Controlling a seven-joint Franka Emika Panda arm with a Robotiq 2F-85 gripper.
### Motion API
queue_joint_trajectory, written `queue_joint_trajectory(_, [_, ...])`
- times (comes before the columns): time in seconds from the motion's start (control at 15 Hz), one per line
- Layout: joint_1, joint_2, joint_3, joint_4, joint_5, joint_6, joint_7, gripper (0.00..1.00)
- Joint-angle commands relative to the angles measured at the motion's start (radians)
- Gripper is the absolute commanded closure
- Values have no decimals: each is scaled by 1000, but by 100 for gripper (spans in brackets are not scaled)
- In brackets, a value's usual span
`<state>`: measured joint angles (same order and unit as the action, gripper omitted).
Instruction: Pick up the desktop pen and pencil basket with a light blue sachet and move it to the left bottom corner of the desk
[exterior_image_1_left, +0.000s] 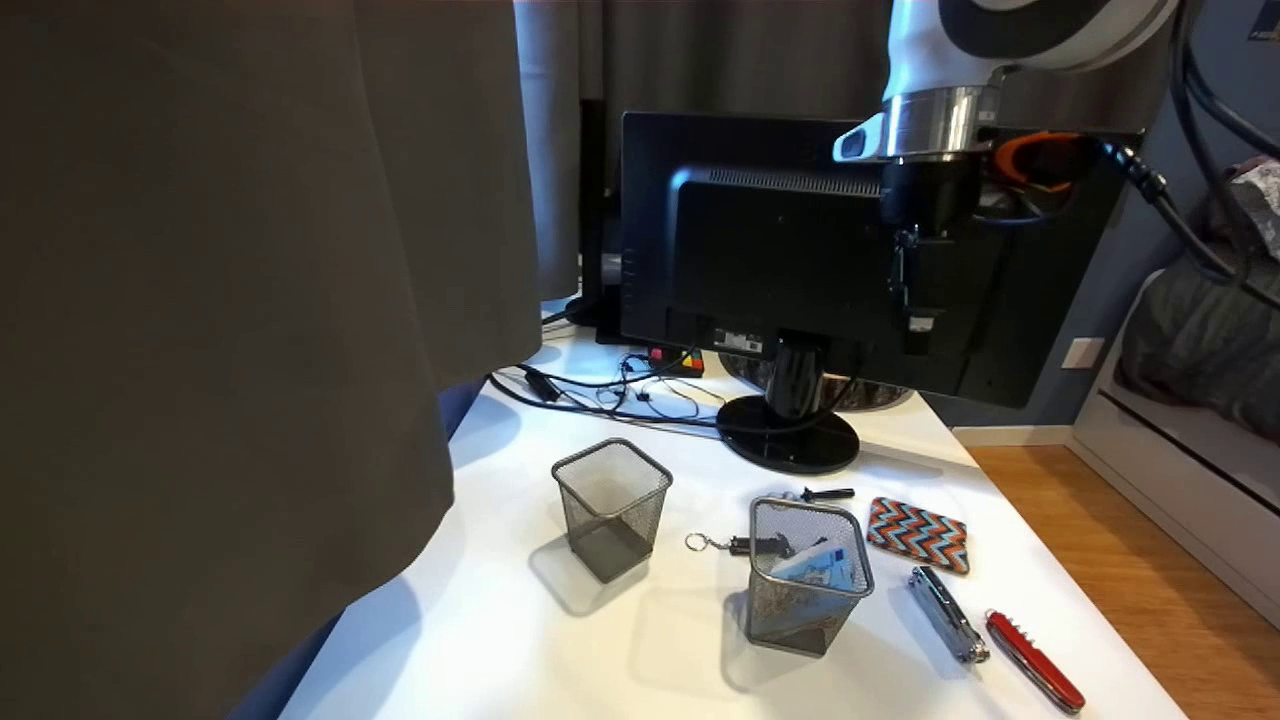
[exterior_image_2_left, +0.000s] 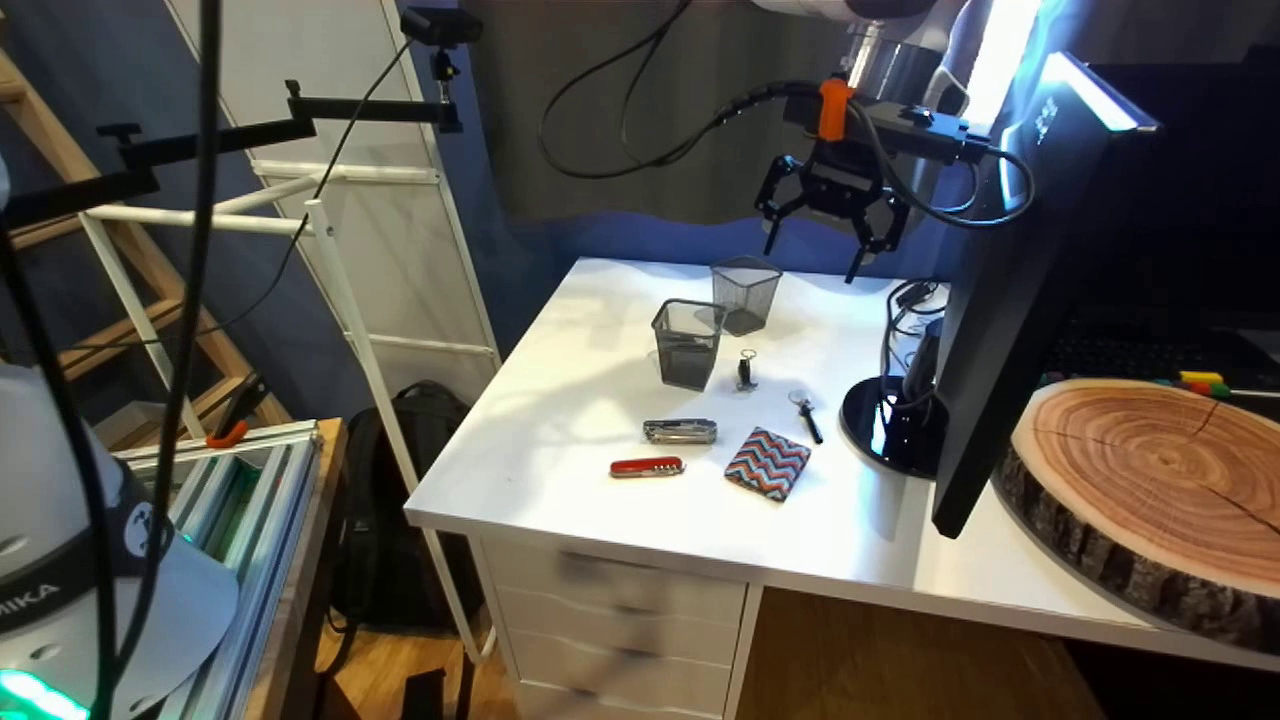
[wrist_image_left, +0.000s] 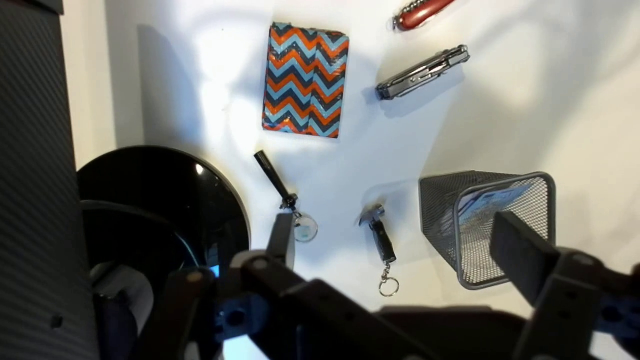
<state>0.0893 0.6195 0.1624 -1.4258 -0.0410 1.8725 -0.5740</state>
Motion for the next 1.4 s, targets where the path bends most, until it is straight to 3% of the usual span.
queue_joint_trajectory(0.0, [-1, 14, 7, 13, -3, -3, 3, 0])
queue_joint_trajectory(0.33, [0, 23, 7, 28, -3, -3, 3, 0])
queue_joint_trajectory(0.6, [181, 33, -25, -3, -125, 148, 306, 0])
queue_joint_trajectory(0.8, [291, 70, -29, 18, -221, 112, 487, 0])
queue_joint_trajectory(0.93, [289, 70, -2, -8, -206, 71, 435, 0])
queue_joint_trajectory(1.2, [205, -15, 18, -179, -204, 198, 246, 0])
queue_joint_trajectory(1.27, [257, 61, 9, -69, -206, 127, 330, 0])
queue_joint_trajectory(1.33, [232, 49, 9, -94, -206, 153, 293, 0])
